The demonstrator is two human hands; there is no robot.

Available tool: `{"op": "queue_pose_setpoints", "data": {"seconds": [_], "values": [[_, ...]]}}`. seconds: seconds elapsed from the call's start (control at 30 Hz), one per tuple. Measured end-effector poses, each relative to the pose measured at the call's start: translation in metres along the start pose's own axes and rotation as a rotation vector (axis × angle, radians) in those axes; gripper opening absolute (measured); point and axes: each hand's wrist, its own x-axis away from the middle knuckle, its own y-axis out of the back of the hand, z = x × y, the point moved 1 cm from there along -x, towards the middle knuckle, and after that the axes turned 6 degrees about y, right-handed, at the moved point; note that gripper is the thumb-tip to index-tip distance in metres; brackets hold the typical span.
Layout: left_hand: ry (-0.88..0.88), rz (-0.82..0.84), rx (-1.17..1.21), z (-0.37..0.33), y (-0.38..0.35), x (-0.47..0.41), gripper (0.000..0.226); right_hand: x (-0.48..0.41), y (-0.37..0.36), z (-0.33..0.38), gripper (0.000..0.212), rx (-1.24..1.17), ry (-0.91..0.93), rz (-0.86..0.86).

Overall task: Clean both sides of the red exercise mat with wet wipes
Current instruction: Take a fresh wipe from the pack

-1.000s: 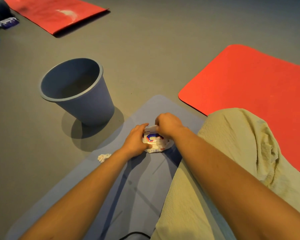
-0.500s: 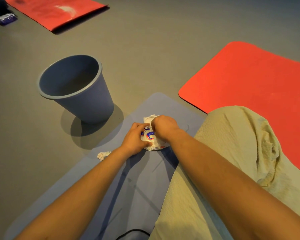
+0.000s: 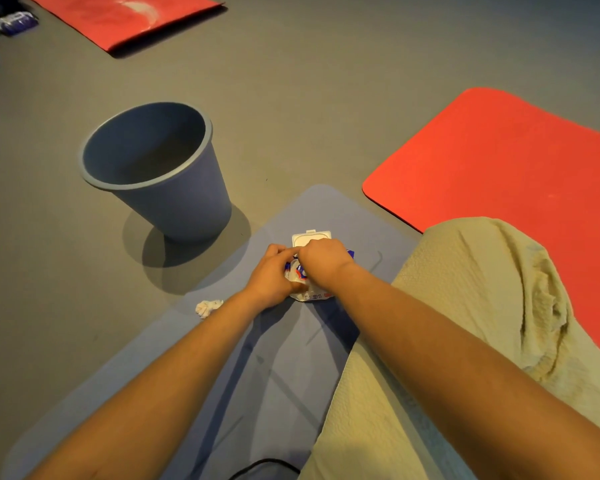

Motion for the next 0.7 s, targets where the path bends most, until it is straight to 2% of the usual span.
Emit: {"op": "queue_pose_setpoints", "data": {"seconds": [0.13,0.3,0.53,0.7], "values": [[0.019,-0.036,0.045,-0.005,-0.003,0.004,0.08,-0.004,-0.002,-0.001,0.041,-0.031,0.024,-0.008],[0.013,-0.036,0.021,-0.007,-0.003,0.009,0.076,-0.001,-0.002,-0.008,0.038,-0.198,-0.027,-0.073],[0.001,-0.028,0.022,-0.007,-0.002,0.009,0.074,0.009,0.005,-0.017,0.021,-0.366,-0.091,-0.158],[0.038,-0.032,-0.009,-0.013,-0.003,0.007,0.075,0.012,0.005,-0.022,0.03,-0.339,-0.141,-0.114]]}}
